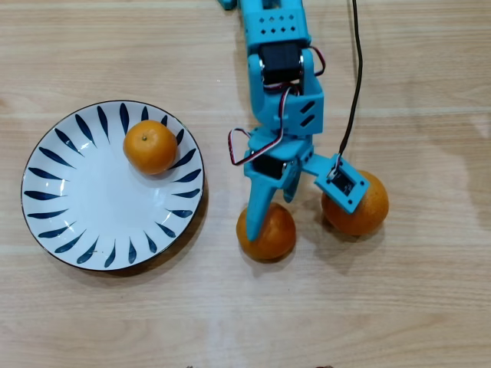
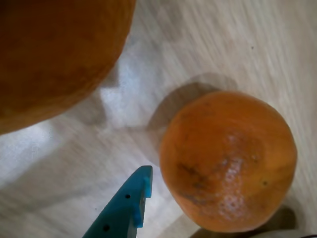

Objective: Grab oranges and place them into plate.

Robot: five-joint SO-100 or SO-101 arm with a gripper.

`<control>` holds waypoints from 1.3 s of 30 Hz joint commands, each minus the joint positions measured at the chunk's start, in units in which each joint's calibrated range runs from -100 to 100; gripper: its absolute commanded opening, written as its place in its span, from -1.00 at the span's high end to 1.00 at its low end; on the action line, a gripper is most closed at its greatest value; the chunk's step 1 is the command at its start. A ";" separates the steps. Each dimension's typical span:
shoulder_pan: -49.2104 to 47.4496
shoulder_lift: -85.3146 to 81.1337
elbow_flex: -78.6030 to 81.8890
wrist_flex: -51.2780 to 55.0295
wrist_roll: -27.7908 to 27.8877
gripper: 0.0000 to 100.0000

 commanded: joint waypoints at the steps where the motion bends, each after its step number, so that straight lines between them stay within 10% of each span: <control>1: 0.84 1.78 -5.03 -0.49 -1.46 0.22; 12: 1.49 7.61 -5.30 -1.18 -3.03 0.26; 19: 1.73 7.53 -5.21 -0.57 -3.03 0.71; 39: -0.28 -27.55 19.60 16.53 -3.08 0.57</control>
